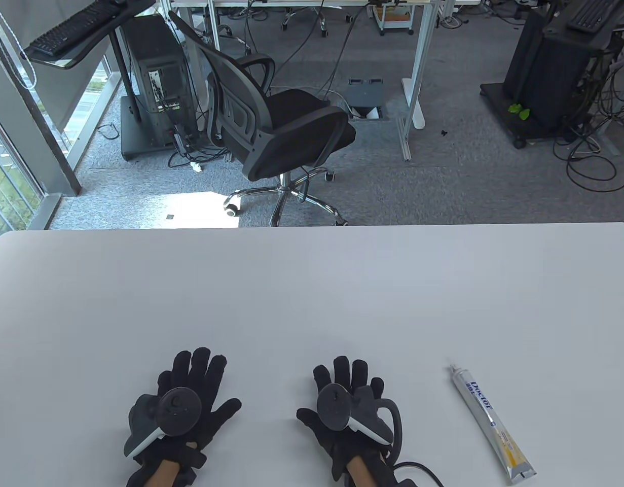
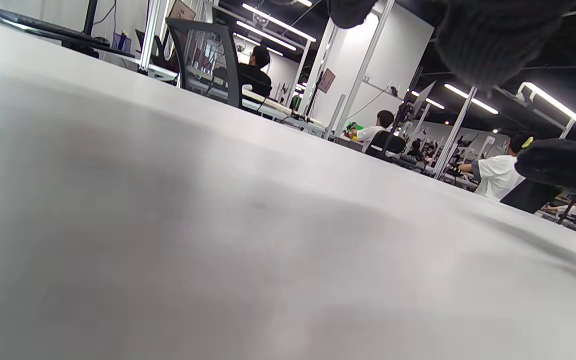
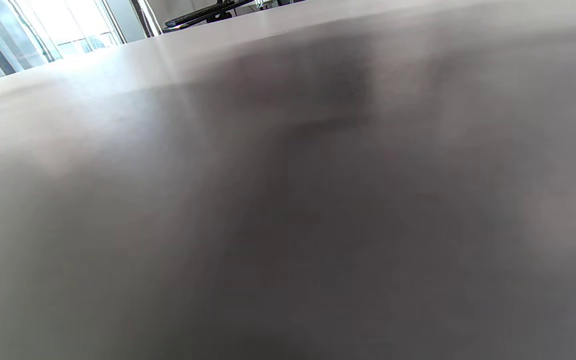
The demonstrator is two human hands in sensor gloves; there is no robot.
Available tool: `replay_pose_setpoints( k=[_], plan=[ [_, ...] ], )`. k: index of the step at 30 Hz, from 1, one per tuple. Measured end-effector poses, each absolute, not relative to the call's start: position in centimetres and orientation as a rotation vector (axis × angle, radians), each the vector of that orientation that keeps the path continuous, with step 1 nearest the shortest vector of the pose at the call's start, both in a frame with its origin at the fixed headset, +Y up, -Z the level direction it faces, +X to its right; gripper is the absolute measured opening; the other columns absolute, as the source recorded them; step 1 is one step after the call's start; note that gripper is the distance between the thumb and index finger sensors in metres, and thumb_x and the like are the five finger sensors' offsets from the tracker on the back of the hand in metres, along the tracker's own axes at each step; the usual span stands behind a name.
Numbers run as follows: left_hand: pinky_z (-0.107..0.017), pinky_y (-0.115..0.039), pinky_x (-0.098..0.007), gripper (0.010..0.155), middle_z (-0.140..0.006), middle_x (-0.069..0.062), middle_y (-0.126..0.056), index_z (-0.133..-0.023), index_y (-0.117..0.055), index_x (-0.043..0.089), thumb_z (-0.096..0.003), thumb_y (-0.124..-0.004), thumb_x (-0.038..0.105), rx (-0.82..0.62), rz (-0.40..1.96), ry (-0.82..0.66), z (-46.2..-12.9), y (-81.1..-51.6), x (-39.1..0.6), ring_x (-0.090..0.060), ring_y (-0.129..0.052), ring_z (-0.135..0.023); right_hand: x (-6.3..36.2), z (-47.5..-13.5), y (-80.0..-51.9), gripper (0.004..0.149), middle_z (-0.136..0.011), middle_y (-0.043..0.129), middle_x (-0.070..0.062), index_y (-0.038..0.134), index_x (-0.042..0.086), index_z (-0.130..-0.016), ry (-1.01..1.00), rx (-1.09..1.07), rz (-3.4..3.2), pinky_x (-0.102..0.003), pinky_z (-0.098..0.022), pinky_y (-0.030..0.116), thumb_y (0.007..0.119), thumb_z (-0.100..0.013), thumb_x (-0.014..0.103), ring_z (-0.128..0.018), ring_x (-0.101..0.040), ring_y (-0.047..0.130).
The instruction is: Screw tube cap onto toothpaste tube (Screw with left hand)
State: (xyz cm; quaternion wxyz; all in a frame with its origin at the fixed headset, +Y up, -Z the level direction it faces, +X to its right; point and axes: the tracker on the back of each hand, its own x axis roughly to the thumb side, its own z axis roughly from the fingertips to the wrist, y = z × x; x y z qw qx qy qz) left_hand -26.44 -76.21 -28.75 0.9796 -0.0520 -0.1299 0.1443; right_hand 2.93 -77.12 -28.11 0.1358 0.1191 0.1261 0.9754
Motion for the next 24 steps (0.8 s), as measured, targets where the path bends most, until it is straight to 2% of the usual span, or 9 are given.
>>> replay_pose_setpoints(
  k=[6, 19, 24],
  plan=[
    [-0.072, -0.016, -0.065, 0.084, -0.125, -0.007, -0.013, -0.120, -0.022, 0.035, -0.0560, -0.062, 0.073, -0.131, 0.266, -0.283, -28.81, -76.22, -25.83, -0.037, -0.008, -0.113, 2.35, -28.11, -77.64, 0.079, -0.112, 0.002, -0.021, 0.021, 0.019, -0.114, 0.420, 0.382, 2.828, -0.076, -0.057, 0.008, 0.056, -0.054, 0.057, -0.097, -0.056, -0.002],
    [-0.073, -0.016, -0.065, 0.083, -0.125, -0.007, -0.014, -0.119, -0.021, 0.036, -0.0561, -0.062, 0.072, -0.122, 0.257, -0.283, -28.58, -76.12, -25.75, -0.037, -0.010, -0.113, 2.18, -27.67, -76.96, 0.078, -0.112, 0.004, -0.022, 0.024, 0.018, -0.114, 0.344, 0.417, 2.797, -0.076, -0.058, 0.009, 0.058, -0.054, 0.055, -0.097, -0.056, -0.001],
    [-0.073, -0.016, -0.065, 0.083, -0.125, -0.008, -0.014, -0.120, -0.022, 0.036, -0.0561, -0.061, 0.072, -0.140, 0.246, -0.286, -28.64, -76.32, -25.54, -0.037, -0.010, -0.113, 1.95, -27.67, -77.14, 0.080, -0.112, 0.003, -0.021, 0.022, 0.018, -0.114, 0.373, 0.442, 2.806, -0.076, -0.057, 0.008, 0.056, -0.053, 0.058, -0.097, -0.056, -0.002]
  ],
)
